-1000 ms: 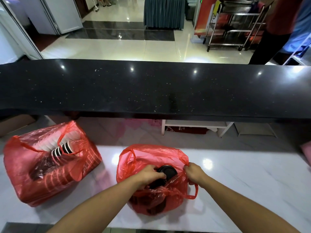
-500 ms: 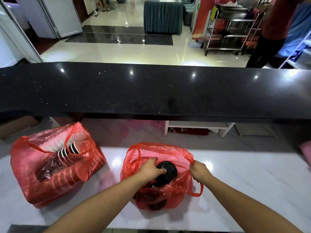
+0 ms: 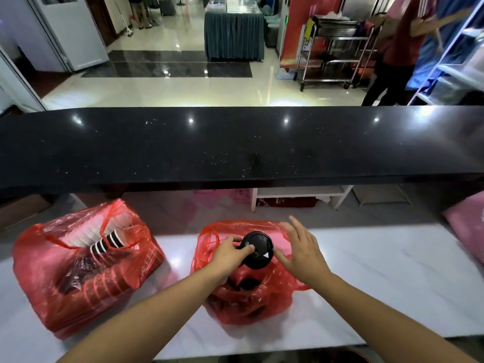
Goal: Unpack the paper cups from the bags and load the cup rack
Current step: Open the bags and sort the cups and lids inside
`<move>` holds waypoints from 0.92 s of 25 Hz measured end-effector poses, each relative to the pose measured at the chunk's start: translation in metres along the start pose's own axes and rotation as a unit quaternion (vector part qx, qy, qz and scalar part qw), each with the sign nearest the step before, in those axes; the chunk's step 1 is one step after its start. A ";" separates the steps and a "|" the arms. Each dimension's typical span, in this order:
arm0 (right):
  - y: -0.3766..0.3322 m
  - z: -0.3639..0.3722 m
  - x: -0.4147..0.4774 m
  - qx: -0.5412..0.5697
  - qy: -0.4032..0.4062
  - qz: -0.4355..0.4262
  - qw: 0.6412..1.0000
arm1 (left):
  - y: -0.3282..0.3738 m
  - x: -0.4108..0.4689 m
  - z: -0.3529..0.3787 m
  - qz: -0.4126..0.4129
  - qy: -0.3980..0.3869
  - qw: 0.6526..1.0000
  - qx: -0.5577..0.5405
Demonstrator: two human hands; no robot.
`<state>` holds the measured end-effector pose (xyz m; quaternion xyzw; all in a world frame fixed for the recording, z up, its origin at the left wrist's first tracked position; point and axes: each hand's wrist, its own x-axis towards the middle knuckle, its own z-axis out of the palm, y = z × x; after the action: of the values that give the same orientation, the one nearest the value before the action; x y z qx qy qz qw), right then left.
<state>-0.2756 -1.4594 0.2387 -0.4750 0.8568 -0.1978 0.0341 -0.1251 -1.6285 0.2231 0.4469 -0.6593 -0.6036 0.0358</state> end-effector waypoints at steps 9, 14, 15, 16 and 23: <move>-0.050 0.005 -0.025 0.060 -0.076 -0.187 0.978 | 0.002 -0.088 -0.011 0.039 0.089 0.992 -0.085; -0.116 0.012 -0.054 0.124 -0.100 -0.323 0.933 | -0.041 -0.176 -0.049 0.007 0.182 0.974 -0.134; -0.137 0.015 -0.061 0.135 -0.107 -0.348 0.922 | -0.052 -0.197 -0.059 0.012 0.196 0.970 -0.142; -0.157 0.018 -0.068 0.142 -0.119 -0.368 0.911 | -0.063 -0.215 -0.070 0.019 0.208 0.968 -0.140; -0.330 0.072 -0.151 0.123 -0.191 -0.510 0.830 | -0.191 -0.386 -0.166 0.060 0.328 0.936 0.116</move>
<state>0.0889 -1.5122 0.2757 -0.8647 0.4376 -0.1961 0.1496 0.3076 -1.4868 0.2996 0.5809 -0.7018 -0.3399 0.2336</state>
